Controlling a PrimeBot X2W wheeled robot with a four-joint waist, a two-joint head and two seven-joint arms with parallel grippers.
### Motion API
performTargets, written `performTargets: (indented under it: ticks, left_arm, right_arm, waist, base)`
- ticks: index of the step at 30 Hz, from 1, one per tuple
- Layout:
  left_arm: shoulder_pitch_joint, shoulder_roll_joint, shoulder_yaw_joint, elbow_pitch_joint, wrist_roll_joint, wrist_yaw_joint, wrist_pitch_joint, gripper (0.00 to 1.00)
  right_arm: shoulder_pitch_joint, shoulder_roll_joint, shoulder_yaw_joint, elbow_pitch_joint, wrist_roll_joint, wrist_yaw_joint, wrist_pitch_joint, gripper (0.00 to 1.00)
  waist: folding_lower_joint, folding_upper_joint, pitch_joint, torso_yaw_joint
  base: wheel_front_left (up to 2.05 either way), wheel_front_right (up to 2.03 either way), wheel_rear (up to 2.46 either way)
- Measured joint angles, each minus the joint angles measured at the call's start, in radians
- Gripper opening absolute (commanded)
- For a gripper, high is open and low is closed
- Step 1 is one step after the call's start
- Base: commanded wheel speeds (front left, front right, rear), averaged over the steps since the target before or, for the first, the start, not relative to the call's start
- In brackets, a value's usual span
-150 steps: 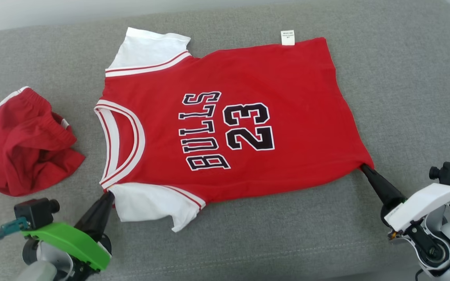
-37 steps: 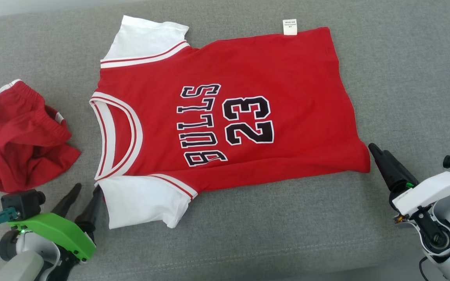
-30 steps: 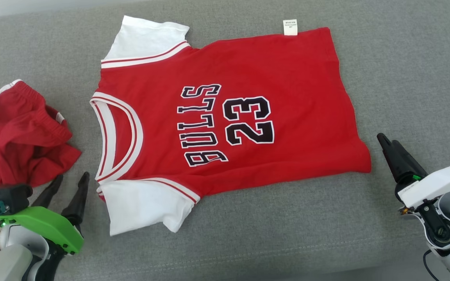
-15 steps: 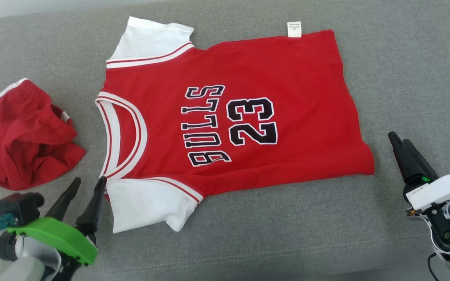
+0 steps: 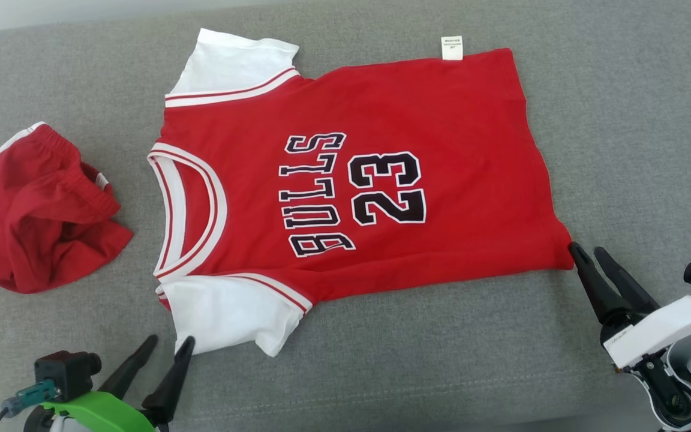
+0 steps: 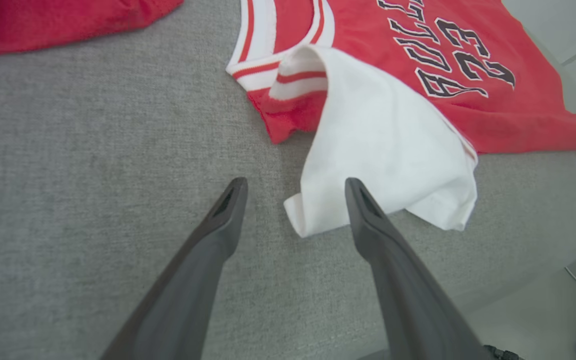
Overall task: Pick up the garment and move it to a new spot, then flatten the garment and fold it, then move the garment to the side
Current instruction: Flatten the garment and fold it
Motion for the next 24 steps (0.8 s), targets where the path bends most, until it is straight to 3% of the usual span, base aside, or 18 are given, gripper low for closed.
performTargets:
  ticks: [9, 10, 11, 13, 15, 17, 24]
  left_arm:
    - [0.002, -0.005, -0.061, -0.034, 0.001, -0.02, 0.039, 1.0]
    - [0.002, -0.005, -0.061, -0.033, 0.001, -0.02, 0.045, 0.89]
    - [0.002, -0.005, -0.061, -0.034, 0.001, -0.021, 0.047, 0.89]
    - [0.002, -0.005, -0.061, -0.04, 0.0, -0.021, 0.047, 0.5]
    - [0.002, -0.005, -0.06, -0.05, 0.0, -0.024, 0.047, 0.4]
    - [0.002, -0.005, -0.06, -0.054, 0.0, -0.025, 0.047, 0.0]
    - [0.001, -0.003, -0.061, -0.074, -0.015, -0.033, 0.063, 0.0]
  right_arm:
    - [0.017, -0.017, 0.043, 0.03, -0.091, 0.0, 0.0, 1.0]
    - [0.017, -0.016, 0.043, 0.031, -0.092, 0.0, 0.0, 1.0]
    - [0.017, -0.014, 0.043, 0.032, -0.092, 0.0, 0.0, 1.0]
    - [0.016, -0.011, 0.043, 0.036, -0.098, 0.0, 0.0, 1.0]
    - [0.016, -0.007, 0.043, 0.044, -0.105, 0.0, 0.0, 1.0]
    - [0.015, -0.006, 0.043, 0.055, -0.123, 0.0, 0.0, 1.0]
    - [-0.009, 0.013, 0.05, 0.075, -0.162, 0.0, 0.0, 1.0]
  waist:
    - [0.0, 0.0, -0.003, -0.003]
    - [0.0, 0.0, -0.002, -0.003]
    - [0.0, 0.0, -0.002, -0.004]
    - [0.0, 0.0, 0.0, -0.004]
    - [0.0, 0.0, 0.002, -0.004]
    - [0.0, 0.0, 0.005, -0.004]
    - [0.0, 0.0, 0.012, 0.0]
  base:
    - [0.0, 0.0, 0.0]
    - [0.0, 0.0, 0.0]
    - [0.0, 0.0, 0.0]
    - [0.0, 0.0, 0.0]
    - [0.0, 0.0, 0.0]
    - [0.0, 0.0, 0.0]
    - [0.0, 0.0, 0.0]
